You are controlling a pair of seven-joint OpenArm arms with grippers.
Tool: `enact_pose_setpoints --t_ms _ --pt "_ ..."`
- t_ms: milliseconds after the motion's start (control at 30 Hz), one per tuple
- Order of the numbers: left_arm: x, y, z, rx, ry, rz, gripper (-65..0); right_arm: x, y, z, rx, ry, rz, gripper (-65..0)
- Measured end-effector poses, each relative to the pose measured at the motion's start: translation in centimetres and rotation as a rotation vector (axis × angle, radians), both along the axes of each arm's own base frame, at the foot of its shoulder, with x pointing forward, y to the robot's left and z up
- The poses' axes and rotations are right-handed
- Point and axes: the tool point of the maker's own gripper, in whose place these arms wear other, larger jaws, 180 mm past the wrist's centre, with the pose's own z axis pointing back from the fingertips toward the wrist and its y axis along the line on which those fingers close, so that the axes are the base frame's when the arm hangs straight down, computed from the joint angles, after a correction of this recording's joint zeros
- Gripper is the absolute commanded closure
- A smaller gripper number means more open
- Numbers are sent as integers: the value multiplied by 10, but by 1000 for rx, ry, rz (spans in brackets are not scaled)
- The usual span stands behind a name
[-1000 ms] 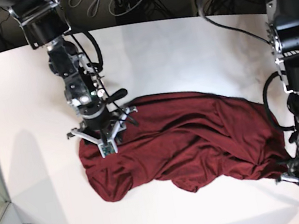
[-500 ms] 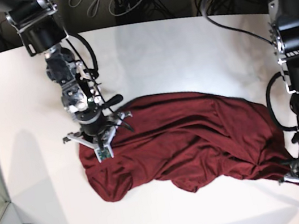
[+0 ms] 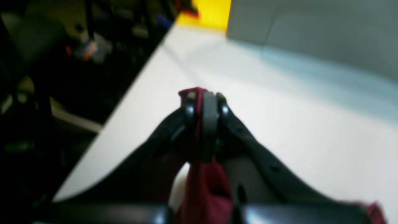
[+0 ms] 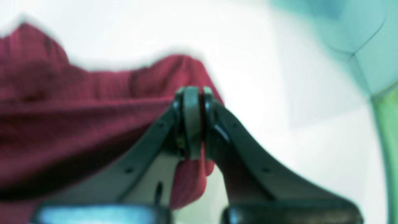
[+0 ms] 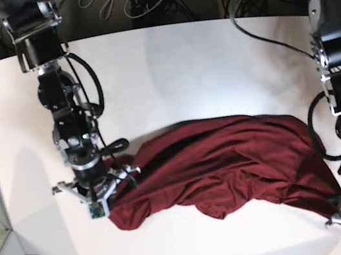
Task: Layout the t-shirt on the table in an organized manner, then fold the t-shirt properly
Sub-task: 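Lift the shirt high with both grippers, then lower the shirt and lay it out between both grippers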
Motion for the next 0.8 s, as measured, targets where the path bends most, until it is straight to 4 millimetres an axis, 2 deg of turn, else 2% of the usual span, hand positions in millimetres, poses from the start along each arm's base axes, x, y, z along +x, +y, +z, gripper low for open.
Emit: enact_pose_setpoints --t_ms 100,233,400,467,600,700,800 --pt "5 2 31 -8 -84 8 -1 12 -4 29 12 -71 -13 0" --pt "10 9 70 -11 -152 24 -1 25 -25 63 30 -143 -69 0" --pt "23 6 158 -8 -325 16 -1 39 -37 116 50 -267 -100 0" --pt "23 8 183 1 -371 14 -1 39 -41 130 56 -302 -109 0" --pt "19 21 202 14 -393 40 -1 39 -45 150 64 -344 -122 0" --pt "18 23 215 11 -414 44 -1 36 -49 171 70 -401 -128 0" --pt "14 32 235 21 -448 57 -1 33 -53 182 73 -432 -139 0"
